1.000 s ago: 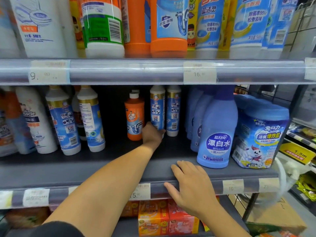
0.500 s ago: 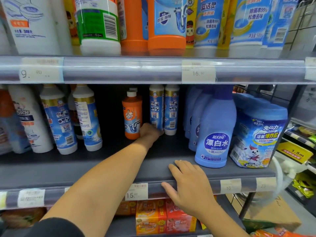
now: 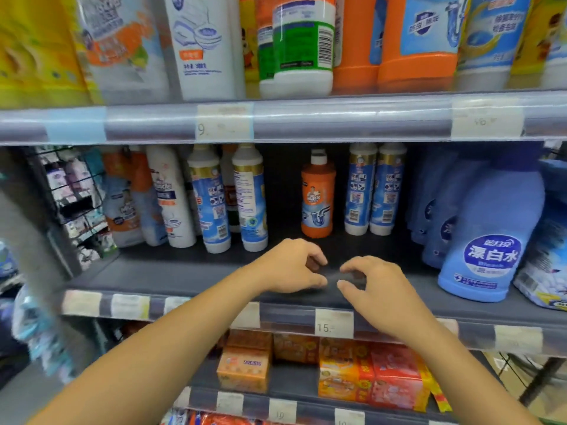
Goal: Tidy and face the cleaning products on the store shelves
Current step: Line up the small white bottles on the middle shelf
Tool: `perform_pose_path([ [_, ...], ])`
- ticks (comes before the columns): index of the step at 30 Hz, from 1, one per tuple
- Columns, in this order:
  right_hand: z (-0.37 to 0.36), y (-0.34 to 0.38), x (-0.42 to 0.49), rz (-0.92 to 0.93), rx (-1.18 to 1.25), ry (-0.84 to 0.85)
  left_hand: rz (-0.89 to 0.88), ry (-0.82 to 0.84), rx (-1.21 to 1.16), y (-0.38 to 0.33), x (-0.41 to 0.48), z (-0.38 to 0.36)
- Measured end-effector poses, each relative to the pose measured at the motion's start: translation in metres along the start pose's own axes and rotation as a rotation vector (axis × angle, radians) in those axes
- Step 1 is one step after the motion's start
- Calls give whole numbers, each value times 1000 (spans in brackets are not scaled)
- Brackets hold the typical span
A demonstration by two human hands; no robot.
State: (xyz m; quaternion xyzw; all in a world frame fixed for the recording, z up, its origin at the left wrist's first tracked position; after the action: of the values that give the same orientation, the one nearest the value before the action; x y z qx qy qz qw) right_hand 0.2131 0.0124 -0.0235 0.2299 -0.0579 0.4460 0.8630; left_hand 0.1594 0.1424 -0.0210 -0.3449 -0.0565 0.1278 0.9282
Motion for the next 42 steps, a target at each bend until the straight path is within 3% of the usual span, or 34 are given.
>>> perform_pose_path([
  [8,-38,86,90,-33,254,98,205,-417,-22,84,-70,121],
  [12,-57,111,134,-148,346,62,267,-682,-105,115,-85,163],
  [15,-71,122,155,-213,543,19,252,-795,-197,129,-82,179],
  [21,-85,129,176,-220,740,-56,269,-796,-418,146,-51,180],
  [34,-84,118,169,-136,667,-22,294,-786,-473,180,-30,171],
  [42,-28,38,125,-247,570,-149,226,-732,-639,164,-24,159],
])
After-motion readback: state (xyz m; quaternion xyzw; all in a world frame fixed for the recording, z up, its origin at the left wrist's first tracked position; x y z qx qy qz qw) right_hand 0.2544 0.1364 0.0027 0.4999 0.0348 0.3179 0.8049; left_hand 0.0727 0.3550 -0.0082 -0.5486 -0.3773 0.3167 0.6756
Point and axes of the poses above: each hand's wrist, its own x-axis towards the middle knuckle, its own z-axis out of the back of the hand, y = z × x, the point moved 10 cm from there along x, towards the middle knuckle, and after that the axes turned 10 degrees about -x, right-handed, at the moved point
